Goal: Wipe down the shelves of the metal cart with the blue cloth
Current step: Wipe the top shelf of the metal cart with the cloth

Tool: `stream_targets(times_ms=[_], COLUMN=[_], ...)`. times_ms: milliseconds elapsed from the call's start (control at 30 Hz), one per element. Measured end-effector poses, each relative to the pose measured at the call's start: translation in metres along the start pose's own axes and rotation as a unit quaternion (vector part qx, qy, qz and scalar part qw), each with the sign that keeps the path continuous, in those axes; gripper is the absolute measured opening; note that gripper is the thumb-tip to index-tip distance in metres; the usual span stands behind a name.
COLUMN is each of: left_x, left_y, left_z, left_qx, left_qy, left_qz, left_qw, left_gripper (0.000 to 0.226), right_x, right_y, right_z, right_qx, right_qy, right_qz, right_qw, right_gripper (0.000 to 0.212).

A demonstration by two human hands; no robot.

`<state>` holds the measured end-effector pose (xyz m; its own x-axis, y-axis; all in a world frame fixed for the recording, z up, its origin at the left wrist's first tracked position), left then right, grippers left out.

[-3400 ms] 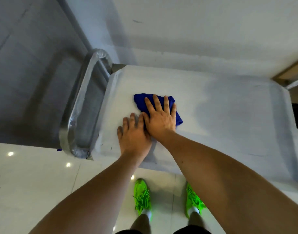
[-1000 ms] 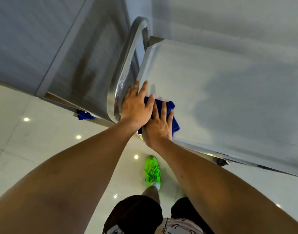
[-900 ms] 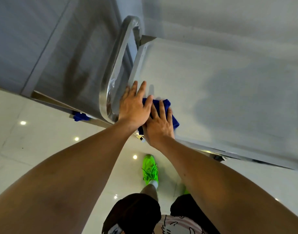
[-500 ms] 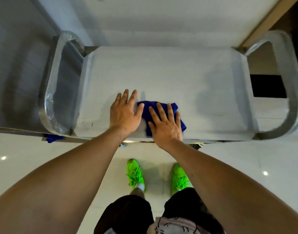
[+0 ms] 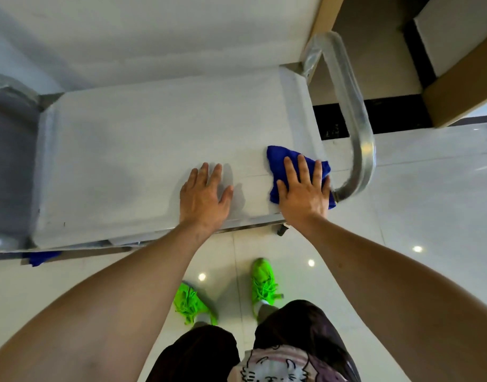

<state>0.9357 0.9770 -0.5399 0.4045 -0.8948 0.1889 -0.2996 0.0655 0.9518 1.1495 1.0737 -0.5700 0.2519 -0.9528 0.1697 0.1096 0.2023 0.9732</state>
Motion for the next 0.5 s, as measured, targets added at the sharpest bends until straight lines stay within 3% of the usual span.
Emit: stream_targets(times_ms=[233,500], left_x=[0.028,0.087], left_y=[-0.001,0.013], left_z=[-0.003,0.055], left_qx=[-0.006,0.012], left_qy=[-0.014,-0.015], left_qz=[0.003,-0.003], left_qw=[1.000,1.000], left_gripper=[0.067,0.066], right_x=[0.031,0.104], right_y=[0.007,0.011], right_z=[0.001,0.024], right_qx=[0.001,-0.055], right_qy=[-0.045,-0.097], right_qz=[-0.007,-0.049], right_qw=[0.999,0.993], right_gripper=[0.057,0.052])
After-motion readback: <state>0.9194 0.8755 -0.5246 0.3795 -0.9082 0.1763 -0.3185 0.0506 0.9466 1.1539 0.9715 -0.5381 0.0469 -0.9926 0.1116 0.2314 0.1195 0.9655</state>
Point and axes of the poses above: each hand's wrist, its own x-axis away from the middle knuckle, its own y-axis out of the back of the hand, z = x × y, the point moved 8 cm from there along -x, towards the middle knuckle, and after that the axes turned 8 degrees about -z, right-handed, at the moved point
